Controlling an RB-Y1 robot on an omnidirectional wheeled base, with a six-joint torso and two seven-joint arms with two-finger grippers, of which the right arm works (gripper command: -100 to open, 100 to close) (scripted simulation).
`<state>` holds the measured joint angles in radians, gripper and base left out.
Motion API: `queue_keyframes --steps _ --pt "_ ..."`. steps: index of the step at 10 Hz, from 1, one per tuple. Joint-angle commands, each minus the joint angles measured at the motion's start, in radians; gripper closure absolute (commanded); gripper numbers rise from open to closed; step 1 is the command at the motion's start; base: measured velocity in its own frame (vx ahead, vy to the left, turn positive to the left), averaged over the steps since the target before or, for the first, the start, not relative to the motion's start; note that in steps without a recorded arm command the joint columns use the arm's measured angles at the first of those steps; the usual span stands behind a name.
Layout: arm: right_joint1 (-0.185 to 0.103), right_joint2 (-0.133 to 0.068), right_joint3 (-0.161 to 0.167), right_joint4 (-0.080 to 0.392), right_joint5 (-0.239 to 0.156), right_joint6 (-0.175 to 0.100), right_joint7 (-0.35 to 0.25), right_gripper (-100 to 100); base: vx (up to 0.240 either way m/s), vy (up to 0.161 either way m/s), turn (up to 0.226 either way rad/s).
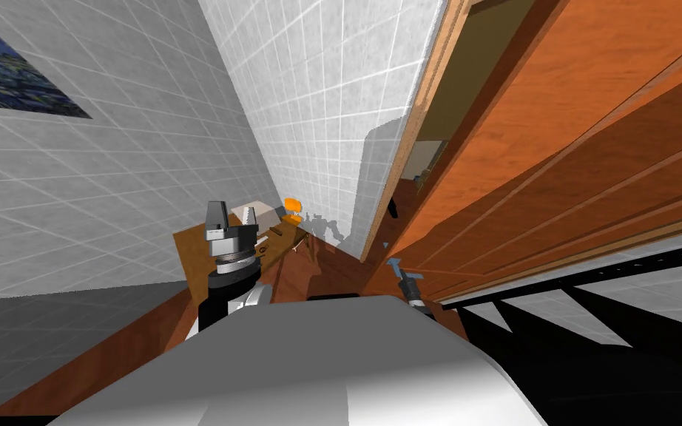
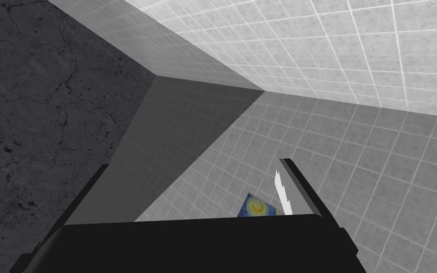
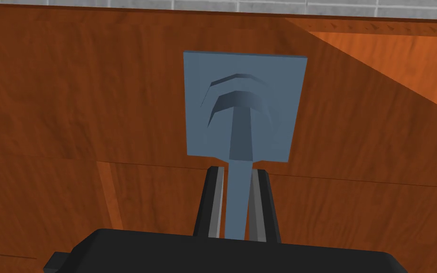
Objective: Pull the door open
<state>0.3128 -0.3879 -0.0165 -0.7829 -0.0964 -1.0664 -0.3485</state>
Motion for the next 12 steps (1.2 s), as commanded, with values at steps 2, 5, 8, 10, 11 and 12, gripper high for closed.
queue_keyframes --steps 2,5,8,10,11,12 --pt "-0.044 0.004 0.002 0.043 0.0 0.005 0.005 100 -0.215 -0.024 0.082" --pt "-0.126 0.009 0.003 0.117 -0.001 0.012 0.012 100 -0.202 -0.036 0.112" --pt "-0.188 0.012 0.005 0.173 -0.001 0.018 0.017 100 -0.159 -0.04 0.097" --pt "-0.252 0.016 0.006 0.23 -0.002 0.024 0.022 100 -0.167 -0.04 0.105" --pt "-0.268 0.017 0.006 0.244 -0.002 0.025 0.024 100 -0.174 -0.063 0.109" --pt "-0.284 0.018 0.007 0.258 -0.002 0.027 0.025 100 -0.12 -0.041 0.076"
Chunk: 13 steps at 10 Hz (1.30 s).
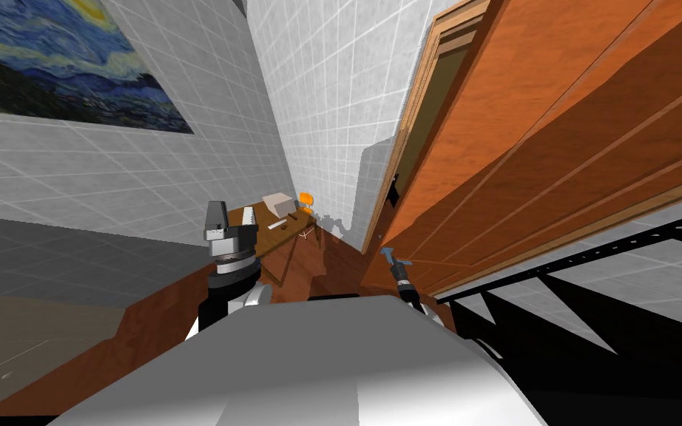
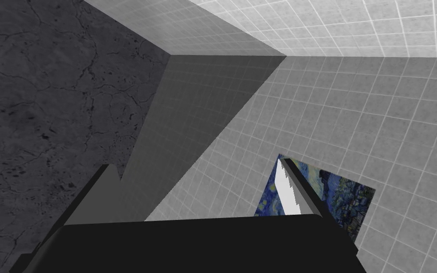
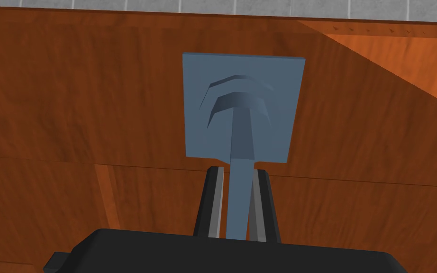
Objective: Pull the door open
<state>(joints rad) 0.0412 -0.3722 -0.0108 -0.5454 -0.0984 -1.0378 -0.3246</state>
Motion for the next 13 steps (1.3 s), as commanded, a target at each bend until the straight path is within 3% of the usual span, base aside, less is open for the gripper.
queue_keyframes --steps 1,3,5,7,10,13 --pt "-0.028 0.003 0.001 0.035 0.0 -0.001 0.002 100 -0.109 -0.019 0.054" --pt "-0.058 0.005 0.002 0.062 0.0 0.002 0.005 100 -0.108 -0.021 0.061" --pt "-0.113 0.008 0.003 0.111 -0.001 0.007 0.01 100 -0.152 -0.061 0.104" --pt "-0.113 0.008 0.003 0.111 -0.001 0.007 0.01 100 -0.09 -0.024 0.026" --pt "-0.177 0.011 0.004 0.168 -0.001 0.013 0.015 100 -0.133 -0.026 0.063" --pt "-0.208 0.013 0.005 0.196 -0.001 0.015 0.017 100 -0.16 -0.03 0.041"
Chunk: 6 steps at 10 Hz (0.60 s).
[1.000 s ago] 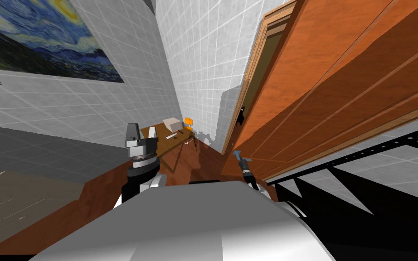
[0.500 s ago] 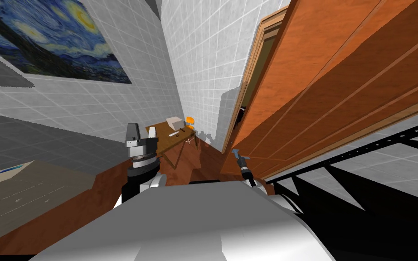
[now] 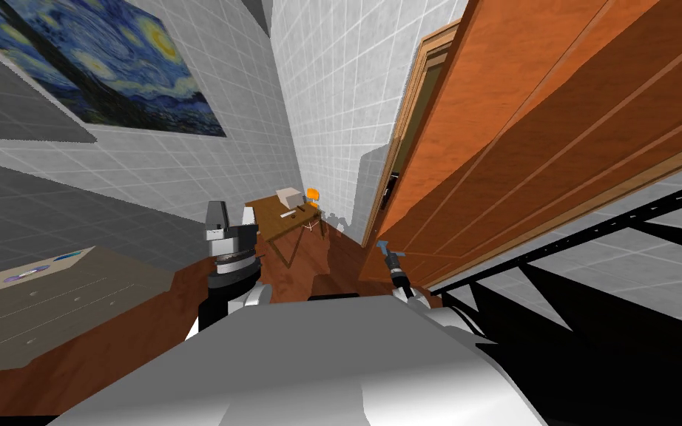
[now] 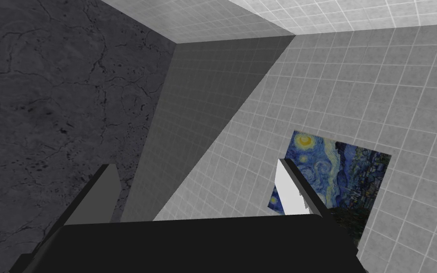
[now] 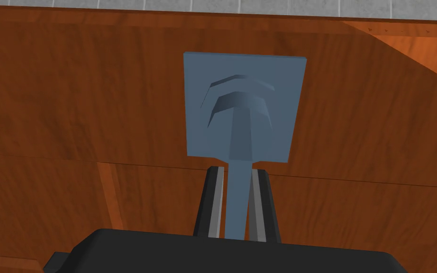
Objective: Pull the door open
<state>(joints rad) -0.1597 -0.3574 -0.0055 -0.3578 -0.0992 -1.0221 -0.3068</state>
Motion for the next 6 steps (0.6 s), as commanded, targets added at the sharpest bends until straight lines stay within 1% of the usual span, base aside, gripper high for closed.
queue_keyframes --steps 1,2,3,6 --pt "0.0 0.0 0.0 0.0 0.0 0.0 0.0 100 -0.091 -0.011 0.021" --pt "0.007 -0.008 0.02 0.0 0.014 -0.015 -0.018 100 -0.137 -0.038 0.051" --pt "0.009 -0.01 0.025 -0.001 0.018 -0.019 -0.022 100 -0.2 -0.047 0.05" --pt "0.022 -0.027 0.06 -0.006 0.044 -0.05 -0.056 100 -0.203 -0.057 0.042"
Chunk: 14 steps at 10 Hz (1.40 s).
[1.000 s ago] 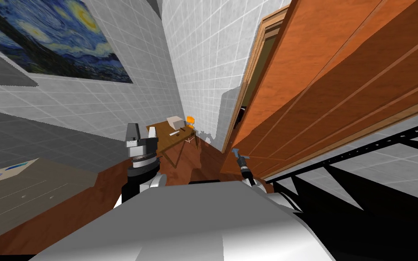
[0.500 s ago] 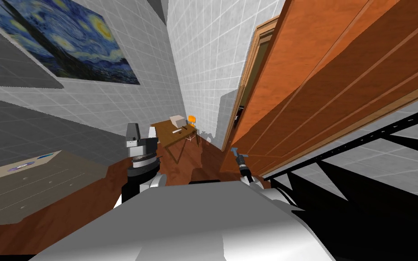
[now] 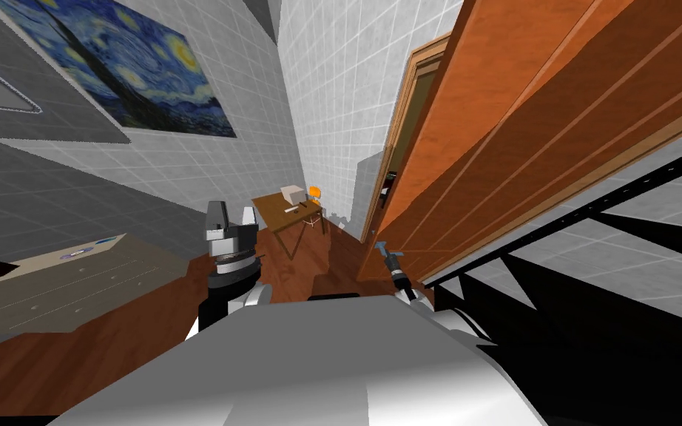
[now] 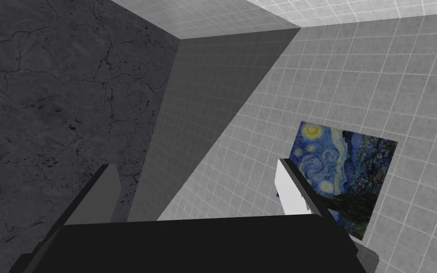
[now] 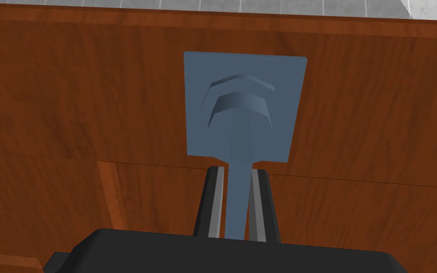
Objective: Pull the door open
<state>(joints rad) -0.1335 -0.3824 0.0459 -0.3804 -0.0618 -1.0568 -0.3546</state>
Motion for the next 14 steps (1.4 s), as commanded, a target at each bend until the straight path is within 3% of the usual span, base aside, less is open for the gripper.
queue_keyframes --steps 1,4,5,6,9,14 --pt "0.001 -0.008 0.02 0.015 0.015 -0.025 -0.02 100 -0.202 -0.067 0.043" --pt "0.012 -0.022 0.049 0.01 0.036 -0.051 -0.048 100 -0.174 -0.081 0.035" --pt "0.012 -0.017 0.045 0.012 0.033 -0.045 -0.041 100 -0.074 -0.047 0.025" --pt "0.031 -0.027 0.053 0.013 0.035 -0.068 -0.053 100 -0.156 -0.023 0.197" --pt "0.045 -0.037 0.058 0.019 0.035 -0.088 -0.062 100 -0.175 -0.073 0.151" --pt "0.1 -0.079 0.074 0.018 0.035 -0.163 -0.098 100 -0.202 -0.089 0.195"
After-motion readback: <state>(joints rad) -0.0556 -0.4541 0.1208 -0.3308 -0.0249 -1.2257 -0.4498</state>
